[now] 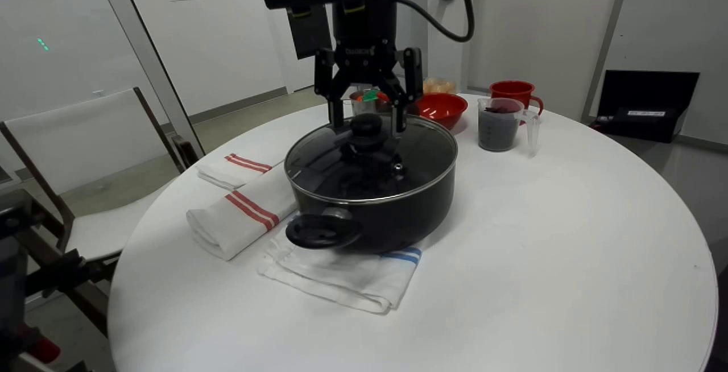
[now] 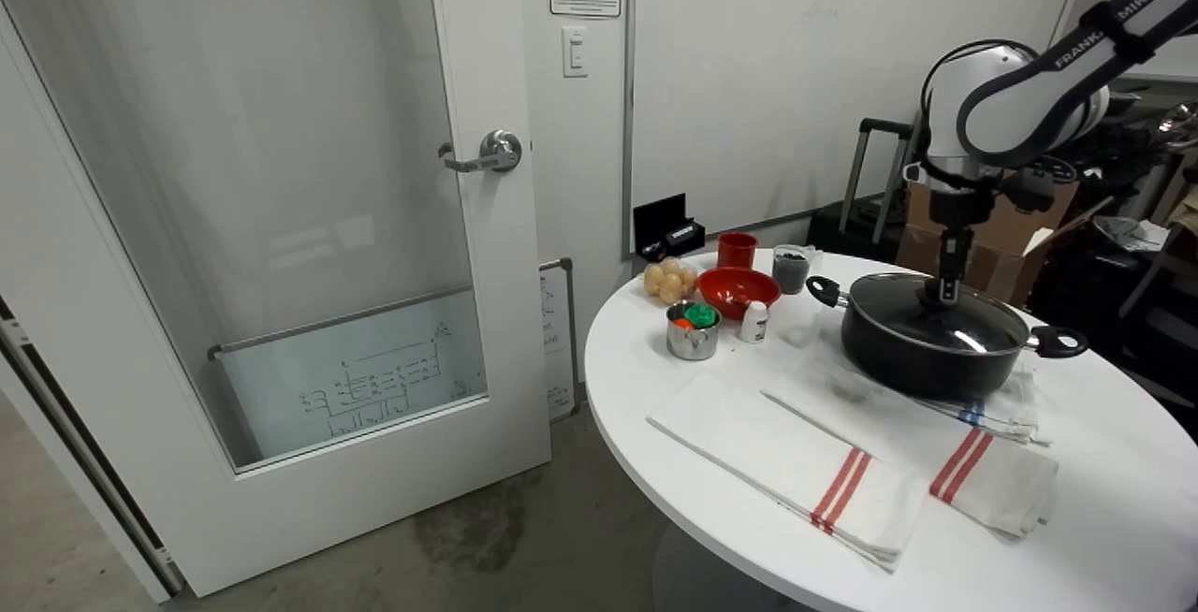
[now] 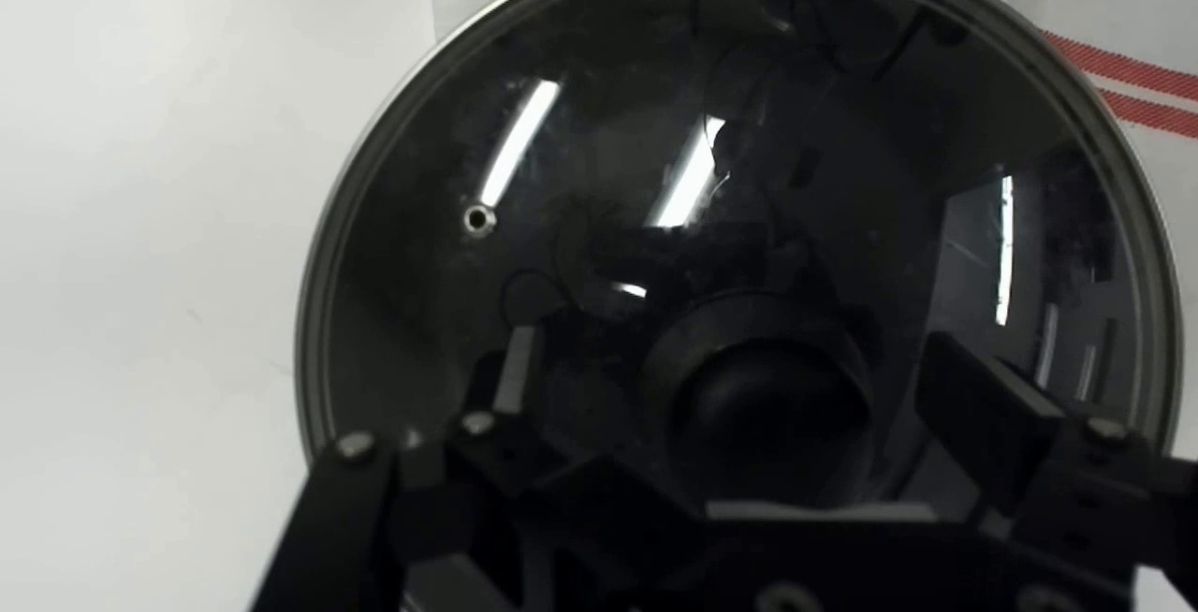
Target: Remove the glass lid from the black pot.
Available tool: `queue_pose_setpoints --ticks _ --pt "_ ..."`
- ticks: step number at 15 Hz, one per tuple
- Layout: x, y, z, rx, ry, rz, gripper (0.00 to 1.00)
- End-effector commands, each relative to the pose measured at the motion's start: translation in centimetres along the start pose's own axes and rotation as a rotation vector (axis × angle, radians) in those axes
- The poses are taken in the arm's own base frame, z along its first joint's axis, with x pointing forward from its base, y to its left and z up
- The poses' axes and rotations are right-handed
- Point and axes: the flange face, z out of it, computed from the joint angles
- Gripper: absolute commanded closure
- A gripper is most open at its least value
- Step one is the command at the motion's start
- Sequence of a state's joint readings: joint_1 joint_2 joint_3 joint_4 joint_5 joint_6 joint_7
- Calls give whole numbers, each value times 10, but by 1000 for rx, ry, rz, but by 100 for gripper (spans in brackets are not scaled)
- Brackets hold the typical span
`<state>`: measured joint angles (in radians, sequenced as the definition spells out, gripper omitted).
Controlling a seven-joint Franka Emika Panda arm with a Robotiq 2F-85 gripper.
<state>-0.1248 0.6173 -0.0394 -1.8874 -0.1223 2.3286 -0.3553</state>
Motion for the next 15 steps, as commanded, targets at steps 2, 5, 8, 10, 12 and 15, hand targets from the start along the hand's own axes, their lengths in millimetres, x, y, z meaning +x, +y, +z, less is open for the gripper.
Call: queue_pose_setpoints --ticks 2,5,8,10,12,15 --pt "9 8 0 -14 49 -17 0" --pt "10 8 0 -13 64 -16 0" --pt "10 6 0 -4 65 -21 28" --pt "10 6 -1 -2 67 -22 31" --pt "10 5 -1 -2 69 -21 44" --pt "11 2 -5 0 78 -27 68"
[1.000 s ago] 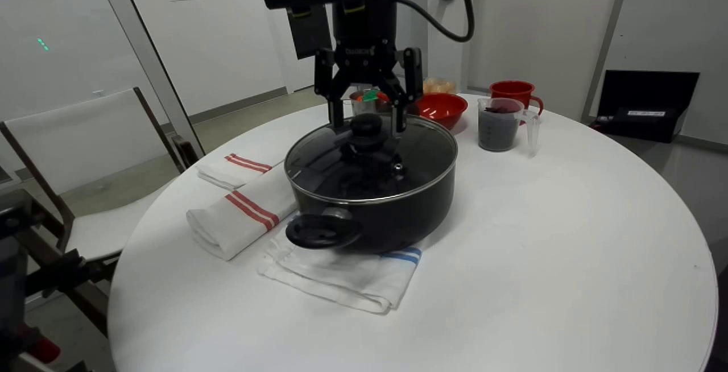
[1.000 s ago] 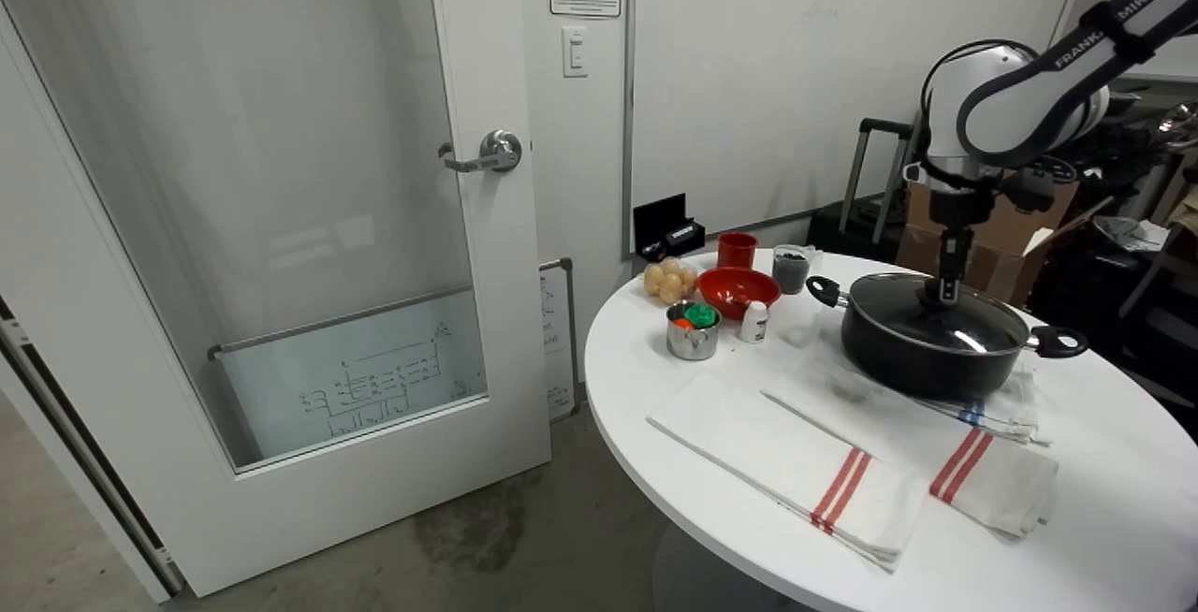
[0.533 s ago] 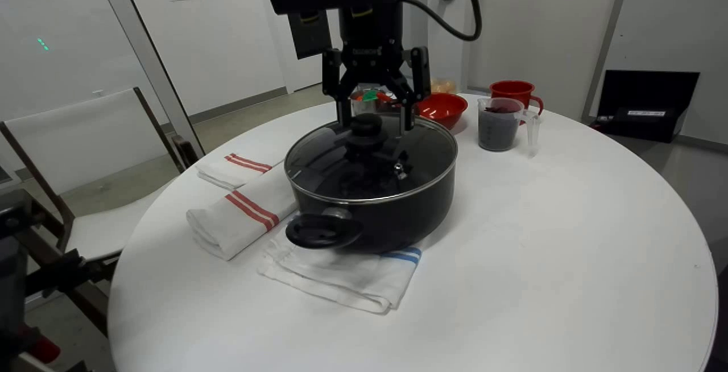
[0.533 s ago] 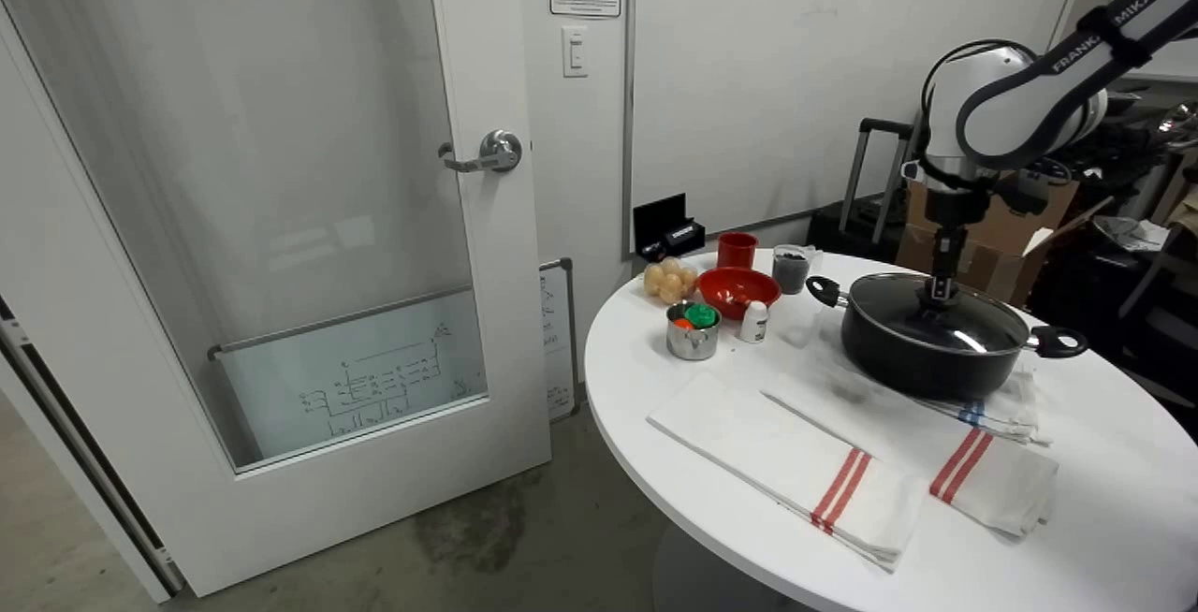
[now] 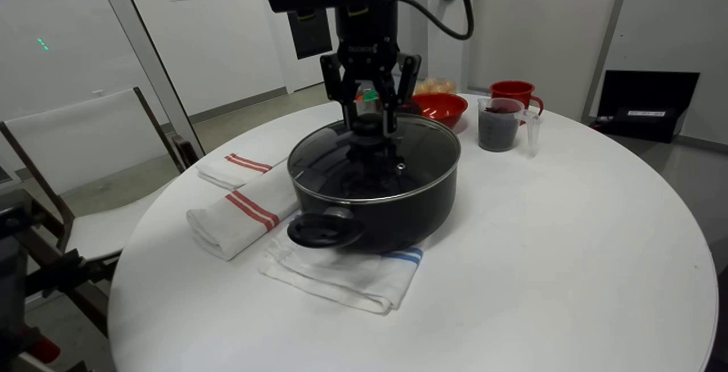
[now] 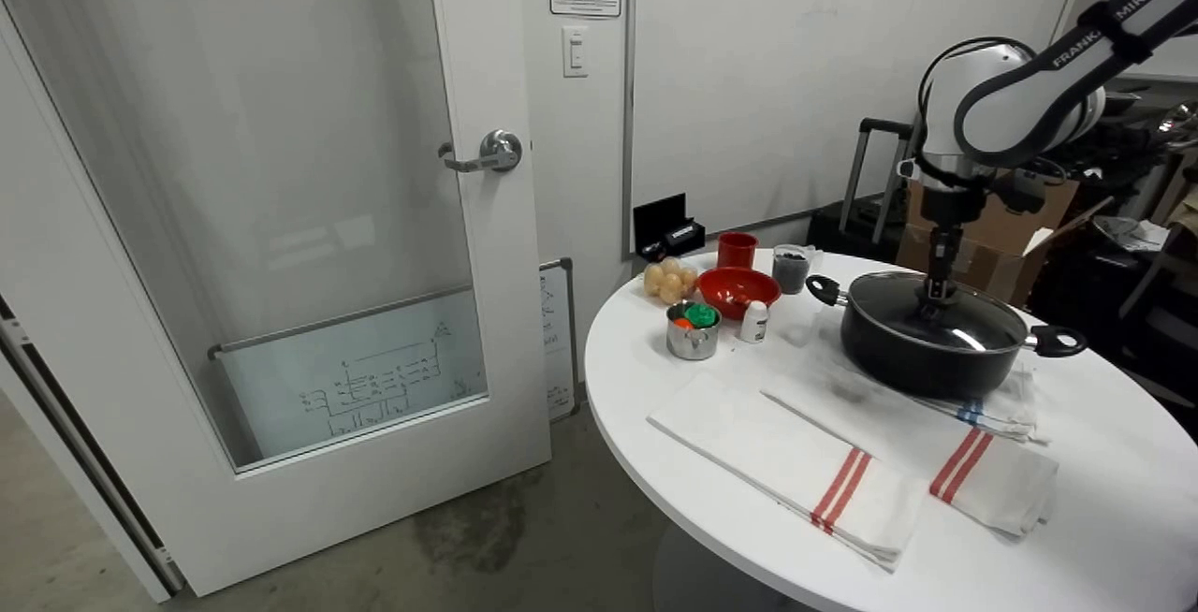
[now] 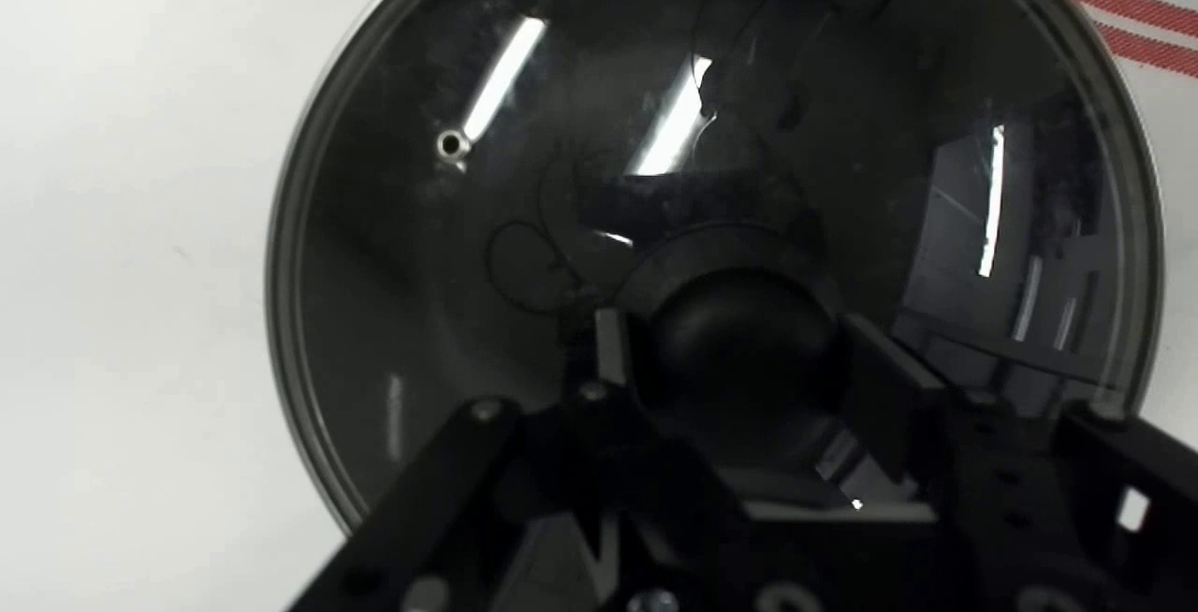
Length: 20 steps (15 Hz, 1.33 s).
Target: Remove the glass lid from the black pot.
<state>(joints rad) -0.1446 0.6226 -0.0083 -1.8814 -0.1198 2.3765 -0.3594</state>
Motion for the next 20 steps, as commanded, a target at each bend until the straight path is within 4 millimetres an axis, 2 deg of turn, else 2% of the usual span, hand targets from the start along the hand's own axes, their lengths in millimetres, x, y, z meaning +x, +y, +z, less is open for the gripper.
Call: queue_pose_setpoints --ticks 1,4,8,16,20 --pt "2 6 -4 -2 28 -16 74" --pt "0 6 -7 0 29 -13 74" --pt "-7 1 -26 -9 30 -4 74" --pt "-23 -17 -91 -66 88 -30 74" --pt "-13 -42 -111 -77 99 -88 74"
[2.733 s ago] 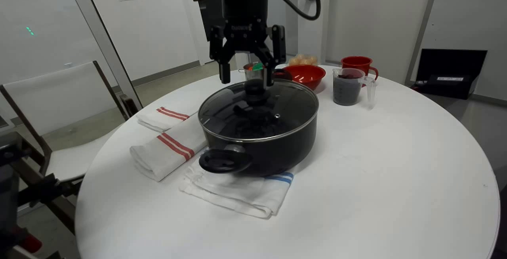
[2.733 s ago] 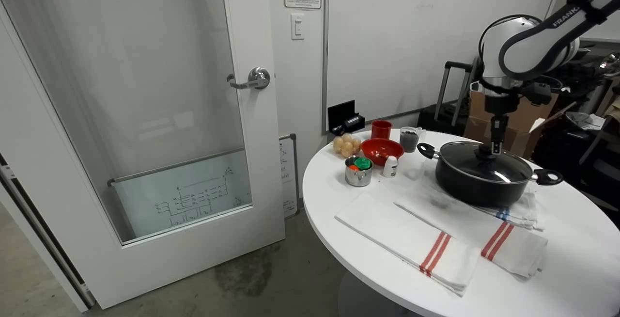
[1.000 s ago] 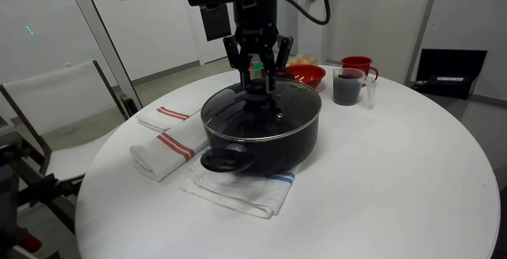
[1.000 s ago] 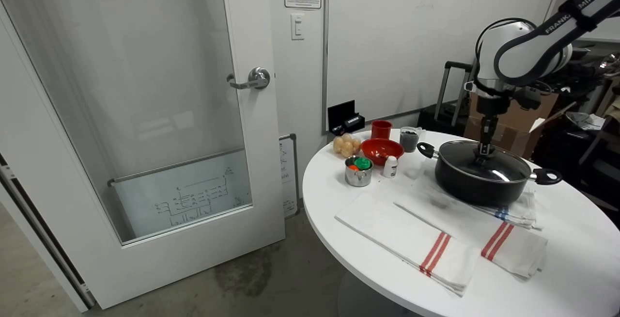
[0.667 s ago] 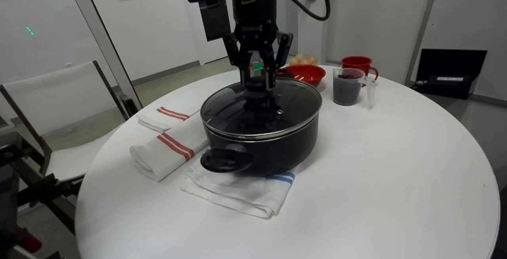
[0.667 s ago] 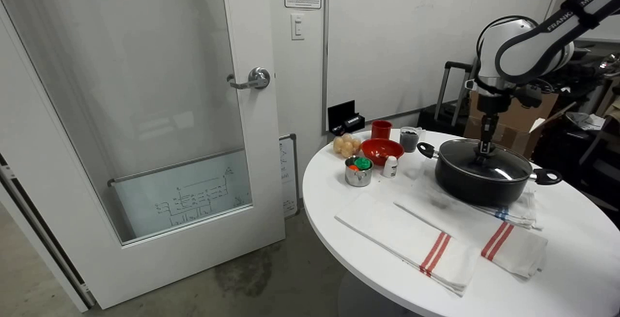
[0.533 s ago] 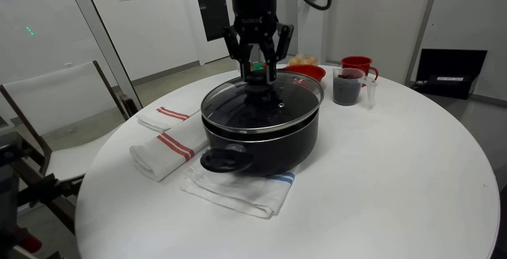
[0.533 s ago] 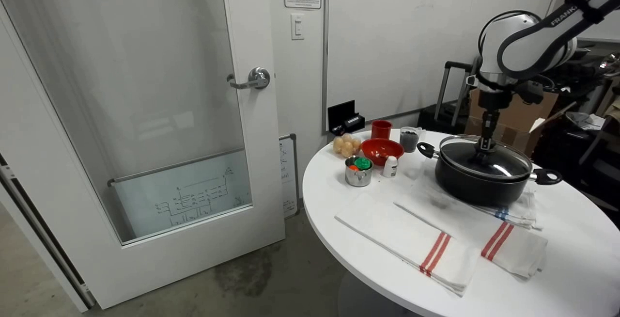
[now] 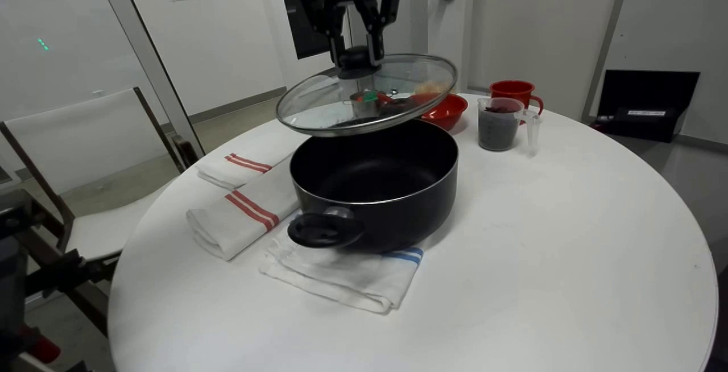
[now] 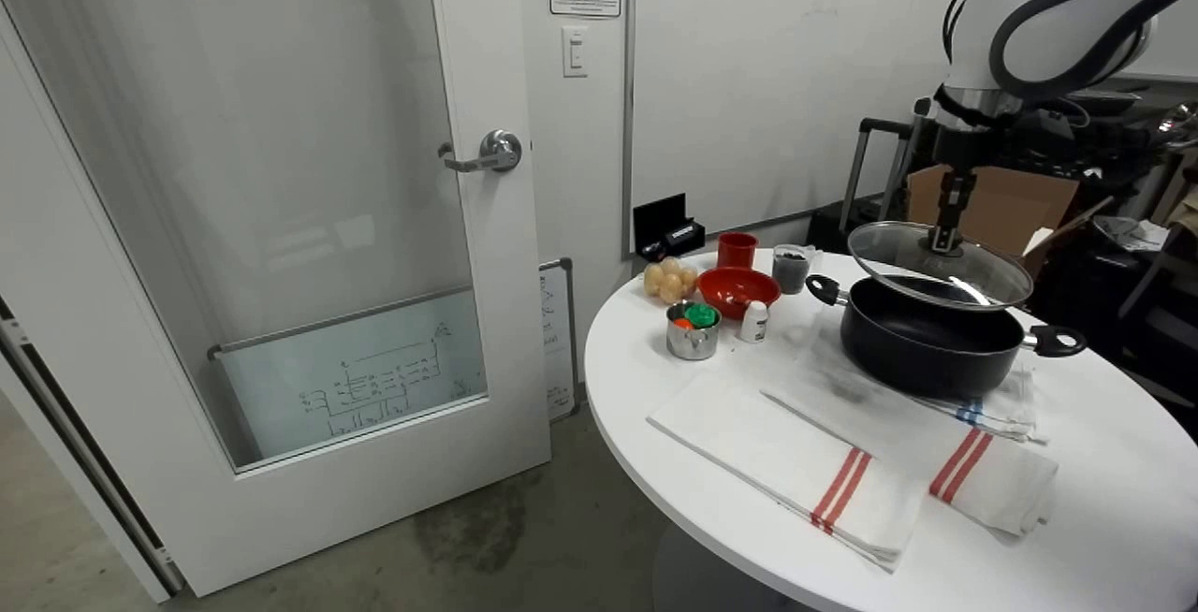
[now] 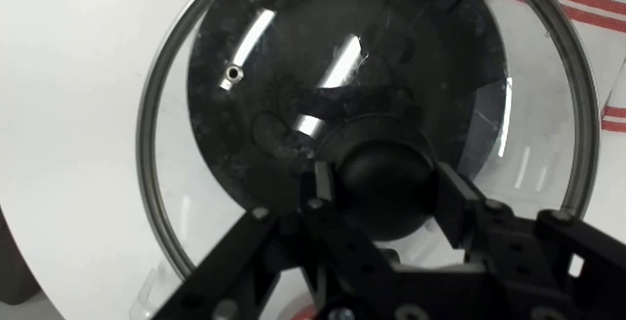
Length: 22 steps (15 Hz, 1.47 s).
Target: Remove the glass lid from the black pot.
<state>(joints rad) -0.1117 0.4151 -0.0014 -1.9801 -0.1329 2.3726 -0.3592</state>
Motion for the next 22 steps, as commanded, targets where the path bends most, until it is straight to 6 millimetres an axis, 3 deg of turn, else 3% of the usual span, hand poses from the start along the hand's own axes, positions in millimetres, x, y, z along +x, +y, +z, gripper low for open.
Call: queue_pose_setpoints --ticks 1,6,12,17,22 --pt "10 -27 -25 -16 5 -76 74" --pt "43 -88 -29 -8 -17 -211 74" --pt "82 -181 -21 12 -78 -428 74" --pt "102 -254 8 14 -122 -612 74" --pt "108 -287 51 14 -132 -743 74"
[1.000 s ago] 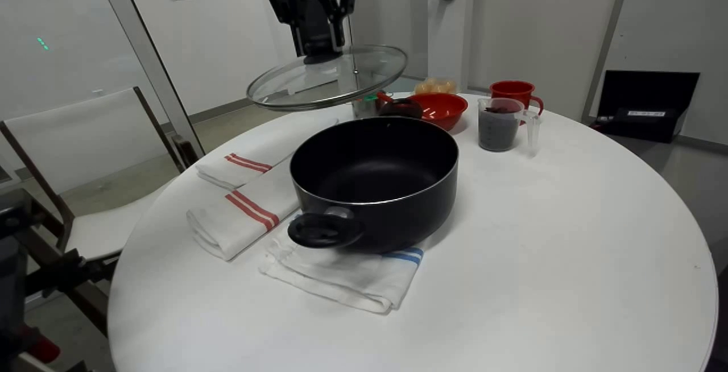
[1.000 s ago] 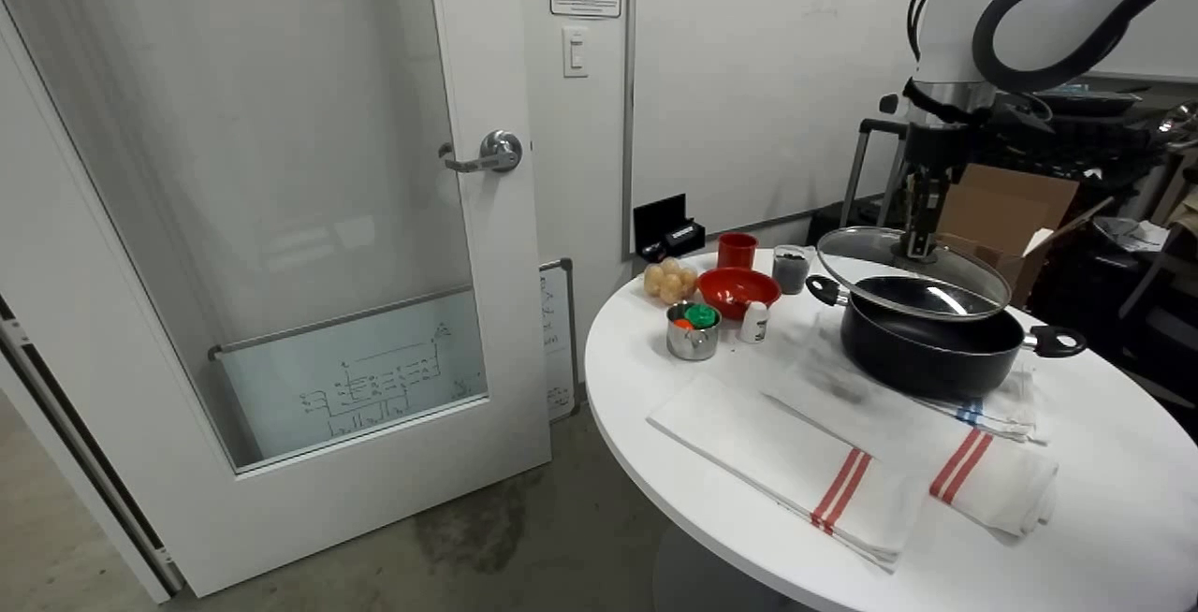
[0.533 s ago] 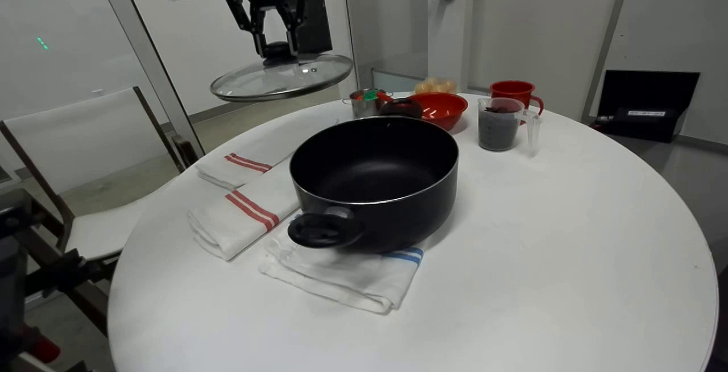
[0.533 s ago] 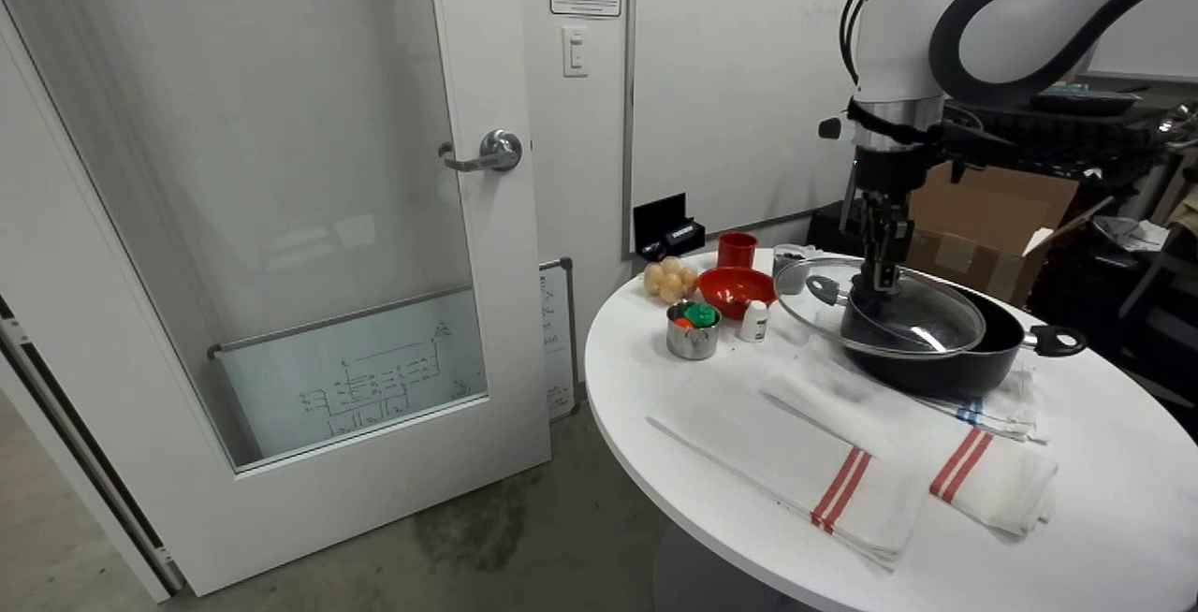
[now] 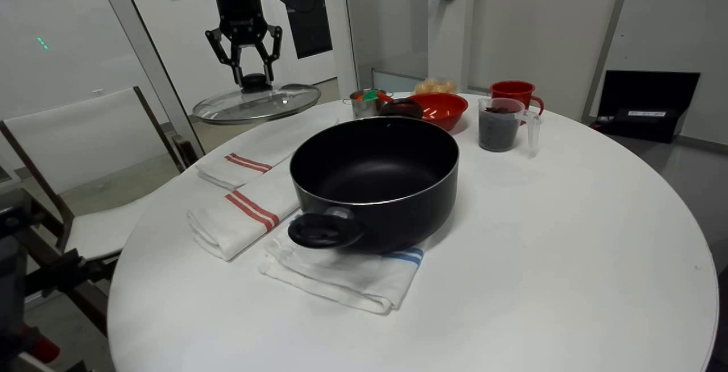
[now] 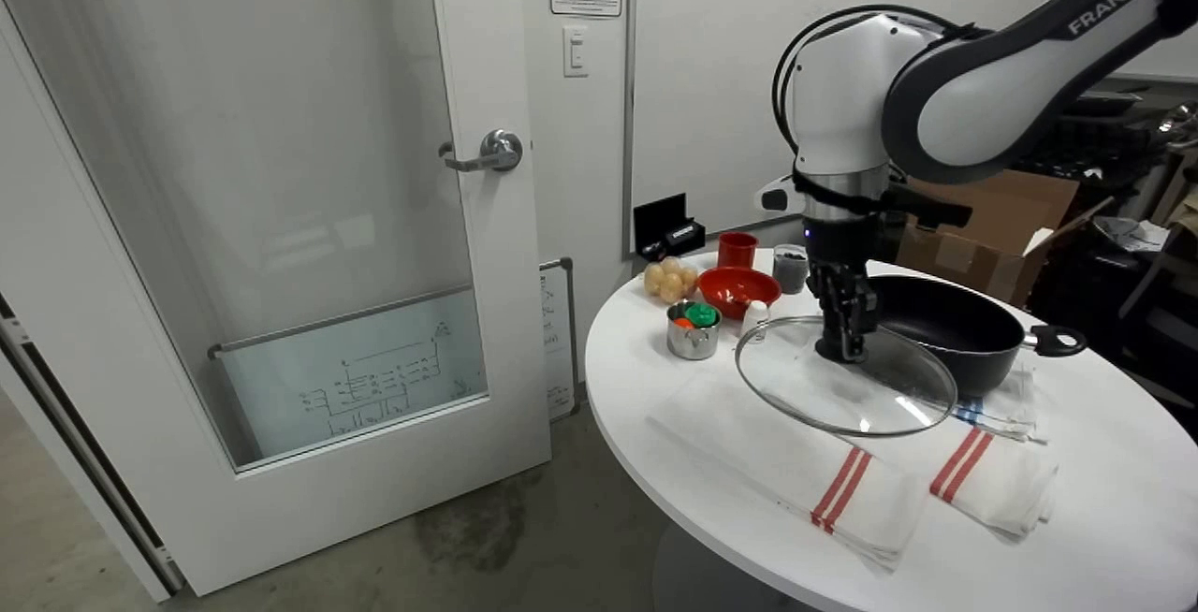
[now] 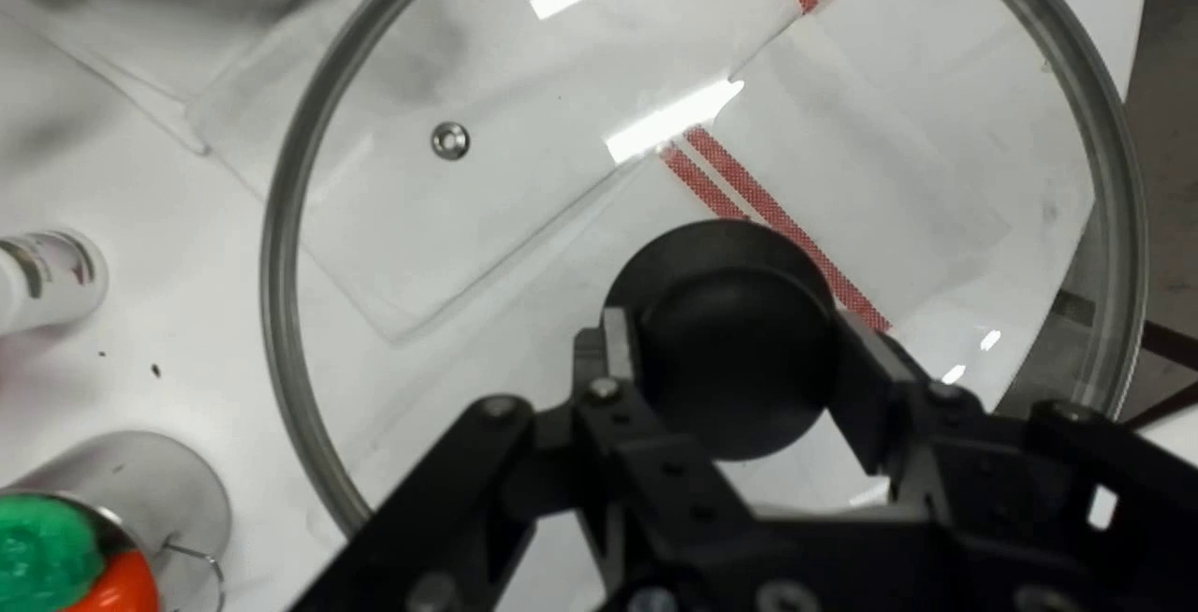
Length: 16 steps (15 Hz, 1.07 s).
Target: Remove the glass lid from the black pot.
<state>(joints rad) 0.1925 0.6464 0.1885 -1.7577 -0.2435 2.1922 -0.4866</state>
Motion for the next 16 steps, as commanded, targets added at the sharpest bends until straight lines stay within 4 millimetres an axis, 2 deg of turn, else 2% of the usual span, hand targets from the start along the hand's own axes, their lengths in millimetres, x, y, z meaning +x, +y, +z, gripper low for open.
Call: queue_pose_setpoints --ticks 1,5,9,16 --pt "15 2 26 -25 -17 -105 74" --pt "21 1 59 -54 9 -187 74" --pt "21 7 82 -77 62 -228 74" --pt "8 26 103 -108 69 -250 74"
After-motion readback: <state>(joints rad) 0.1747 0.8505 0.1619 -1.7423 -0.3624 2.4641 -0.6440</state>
